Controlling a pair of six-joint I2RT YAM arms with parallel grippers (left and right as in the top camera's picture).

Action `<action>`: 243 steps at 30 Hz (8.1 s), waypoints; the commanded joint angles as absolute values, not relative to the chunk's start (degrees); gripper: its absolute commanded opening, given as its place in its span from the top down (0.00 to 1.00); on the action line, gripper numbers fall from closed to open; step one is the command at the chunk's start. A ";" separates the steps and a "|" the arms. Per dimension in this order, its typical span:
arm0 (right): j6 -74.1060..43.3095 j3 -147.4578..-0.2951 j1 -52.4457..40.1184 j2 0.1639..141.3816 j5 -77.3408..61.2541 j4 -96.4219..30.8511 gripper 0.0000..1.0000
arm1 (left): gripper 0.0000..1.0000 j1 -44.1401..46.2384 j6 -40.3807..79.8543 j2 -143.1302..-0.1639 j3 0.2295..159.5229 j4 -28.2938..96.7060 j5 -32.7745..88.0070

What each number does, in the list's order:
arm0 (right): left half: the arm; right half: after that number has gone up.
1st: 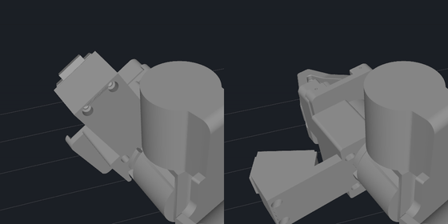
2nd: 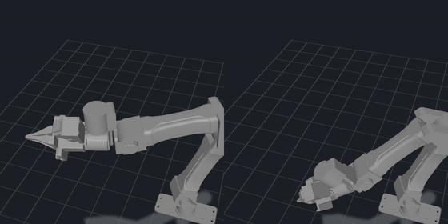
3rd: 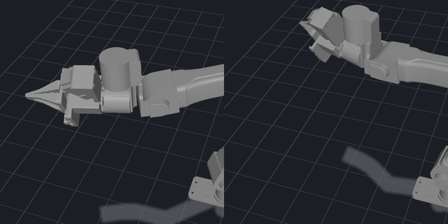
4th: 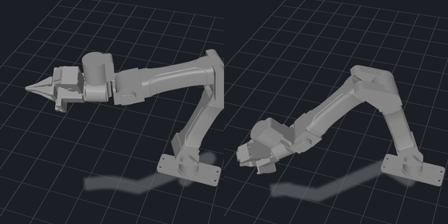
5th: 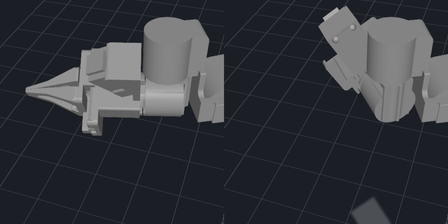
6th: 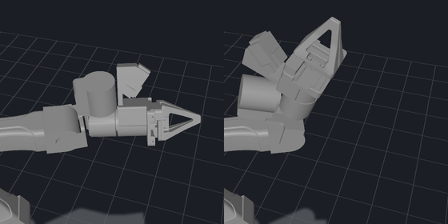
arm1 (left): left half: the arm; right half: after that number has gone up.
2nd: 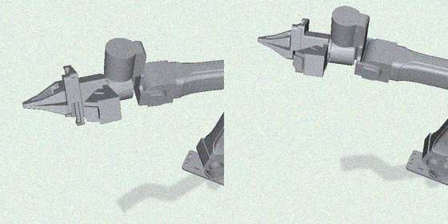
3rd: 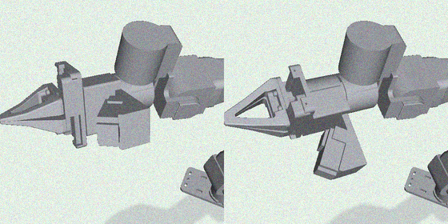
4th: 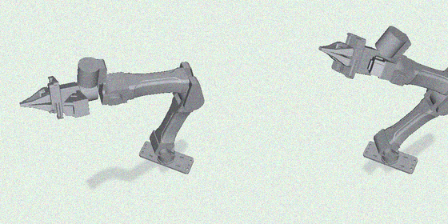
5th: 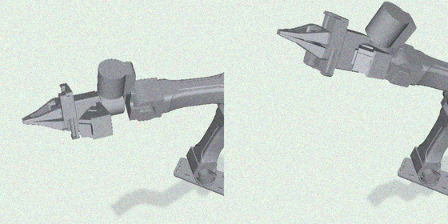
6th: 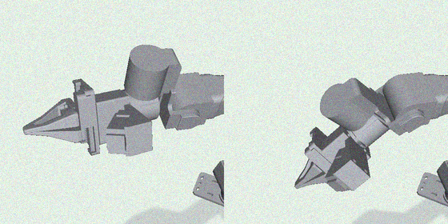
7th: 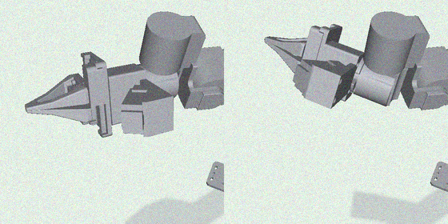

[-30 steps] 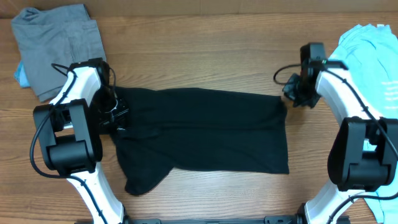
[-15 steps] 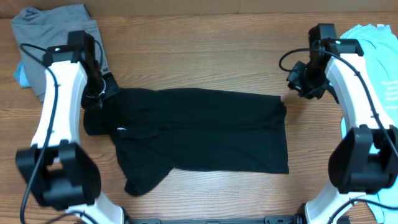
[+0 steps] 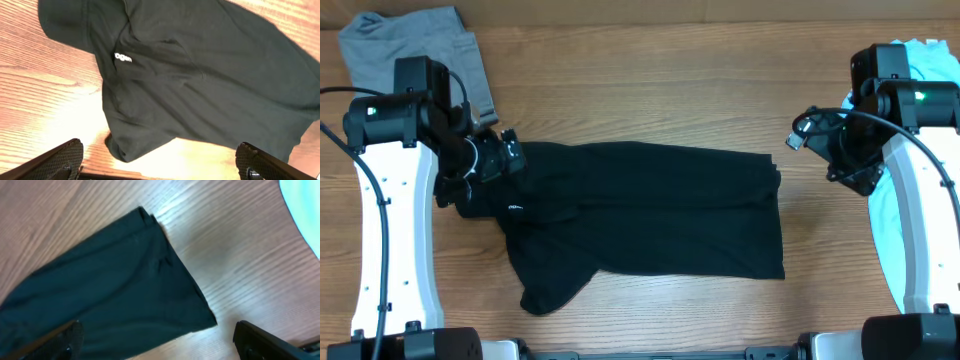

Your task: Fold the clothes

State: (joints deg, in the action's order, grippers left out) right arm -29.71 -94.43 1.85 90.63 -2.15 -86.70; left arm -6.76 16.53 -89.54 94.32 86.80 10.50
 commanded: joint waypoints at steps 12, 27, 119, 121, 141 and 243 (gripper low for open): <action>-32.62 -84.25 -7.18 68.36 0.82 -91.35 0.00 | 0.00 12.53 26.63 -68.53 80.60 90.94 6.28; -33.01 -53.10 -7.18 64.36 -8.43 -72.62 0.00 | 0.00 12.73 34.98 -68.14 53.34 85.47 7.81; -55.53 -49.47 -7.01 76.53 -6.09 -48.97 0.96 | 0.96 3.42 28.27 -72.36 48.99 52.58 11.62; -55.51 -49.50 -7.01 76.53 -6.07 -44.86 0.96 | 0.96 3.38 28.29 -72.36 48.99 47.09 11.64; -55.53 -49.47 -7.01 80.40 1.23 -25.76 0.96 | 0.88 3.38 28.27 -76.03 48.99 20.62 2.33; -40.01 -76.18 -7.07 73.41 -0.03 -75.99 0.00 | 0.87 13.08 49.30 -88.07 50.30 41.15 -1.06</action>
State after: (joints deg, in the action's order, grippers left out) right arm -40.45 -76.23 -6.96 73.67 0.16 -76.40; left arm 13.39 49.43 -87.46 50.48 41.50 -0.08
